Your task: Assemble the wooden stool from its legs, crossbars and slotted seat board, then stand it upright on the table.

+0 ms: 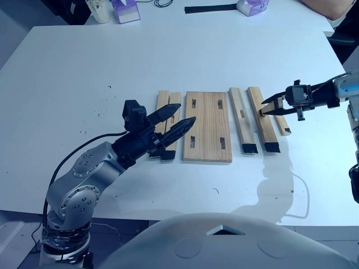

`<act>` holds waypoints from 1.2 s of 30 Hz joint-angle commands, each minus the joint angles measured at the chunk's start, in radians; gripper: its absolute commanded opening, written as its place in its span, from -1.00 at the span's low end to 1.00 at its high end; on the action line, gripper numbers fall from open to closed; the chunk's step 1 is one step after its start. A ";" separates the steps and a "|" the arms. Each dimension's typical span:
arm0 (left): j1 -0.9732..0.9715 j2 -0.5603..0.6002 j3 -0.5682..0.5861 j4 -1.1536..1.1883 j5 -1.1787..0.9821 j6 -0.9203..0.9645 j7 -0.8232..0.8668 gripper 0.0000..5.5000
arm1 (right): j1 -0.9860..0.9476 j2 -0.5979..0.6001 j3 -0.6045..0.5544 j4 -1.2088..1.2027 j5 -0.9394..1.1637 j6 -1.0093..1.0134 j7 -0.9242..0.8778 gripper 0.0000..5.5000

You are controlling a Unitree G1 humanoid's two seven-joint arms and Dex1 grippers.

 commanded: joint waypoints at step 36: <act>-0.100 0.113 0.011 0.059 -0.104 0.059 -0.052 0.21 | 0.245 -0.002 0.009 -0.223 0.141 0.479 -0.023 -0.52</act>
